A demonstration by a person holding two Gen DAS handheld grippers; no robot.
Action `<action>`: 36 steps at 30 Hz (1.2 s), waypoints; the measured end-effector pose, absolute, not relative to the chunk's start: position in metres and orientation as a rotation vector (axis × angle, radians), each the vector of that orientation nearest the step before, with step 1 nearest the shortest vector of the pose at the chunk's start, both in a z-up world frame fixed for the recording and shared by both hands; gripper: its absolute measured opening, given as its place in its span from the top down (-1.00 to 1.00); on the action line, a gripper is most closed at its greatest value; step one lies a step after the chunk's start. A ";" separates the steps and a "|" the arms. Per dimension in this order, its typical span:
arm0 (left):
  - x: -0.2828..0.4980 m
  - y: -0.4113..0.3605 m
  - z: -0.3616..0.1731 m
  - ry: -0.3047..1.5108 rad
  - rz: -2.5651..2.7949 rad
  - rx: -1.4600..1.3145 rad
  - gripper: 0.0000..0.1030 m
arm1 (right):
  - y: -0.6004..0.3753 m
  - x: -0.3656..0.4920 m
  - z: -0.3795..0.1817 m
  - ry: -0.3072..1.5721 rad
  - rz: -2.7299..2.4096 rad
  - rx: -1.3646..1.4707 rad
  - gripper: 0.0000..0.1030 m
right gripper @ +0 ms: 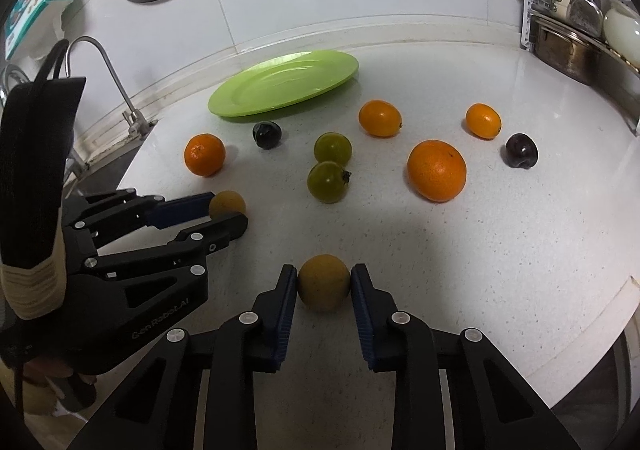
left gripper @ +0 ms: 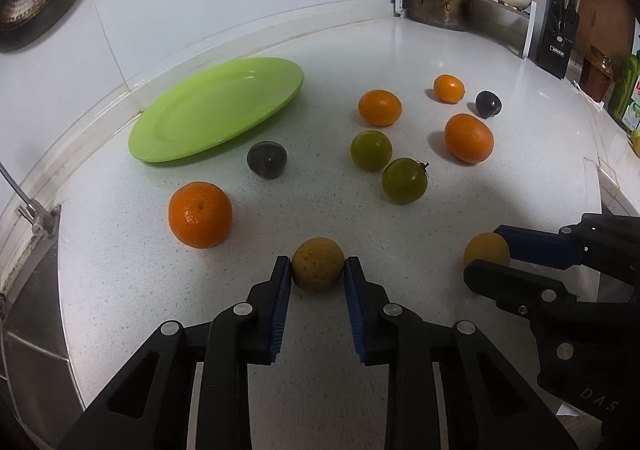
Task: Organize fruits
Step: 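Grasp a small tan fruit with the left tool while the right tool grasps another tan fruit, then carry both tan fruits onto the green plate and open both tools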
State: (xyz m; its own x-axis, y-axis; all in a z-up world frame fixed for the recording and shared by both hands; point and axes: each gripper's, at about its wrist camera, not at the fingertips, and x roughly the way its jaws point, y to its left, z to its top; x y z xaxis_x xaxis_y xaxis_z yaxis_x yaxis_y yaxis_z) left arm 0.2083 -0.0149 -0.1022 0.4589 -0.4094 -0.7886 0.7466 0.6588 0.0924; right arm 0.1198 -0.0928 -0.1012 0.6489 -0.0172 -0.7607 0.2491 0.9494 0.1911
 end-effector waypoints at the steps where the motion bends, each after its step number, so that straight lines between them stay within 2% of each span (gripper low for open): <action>1: 0.209 -0.015 -0.102 0.819 -0.745 0.464 0.47 | -0.093 0.120 -0.101 0.853 -0.154 0.291 0.44; 36: 0.217 -0.002 -0.041 0.753 -0.507 0.219 0.47 | -0.118 0.172 -0.039 0.721 0.092 0.139 0.44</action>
State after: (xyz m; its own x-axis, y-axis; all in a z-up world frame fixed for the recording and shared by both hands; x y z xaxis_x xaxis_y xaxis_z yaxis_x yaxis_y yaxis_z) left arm 0.2168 -0.0020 -0.0414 0.6175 -0.3596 -0.6996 0.5127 0.8585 0.0114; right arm 0.1716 -0.1176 -0.0395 0.7480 0.1314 -0.6506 -0.0359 0.9868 0.1580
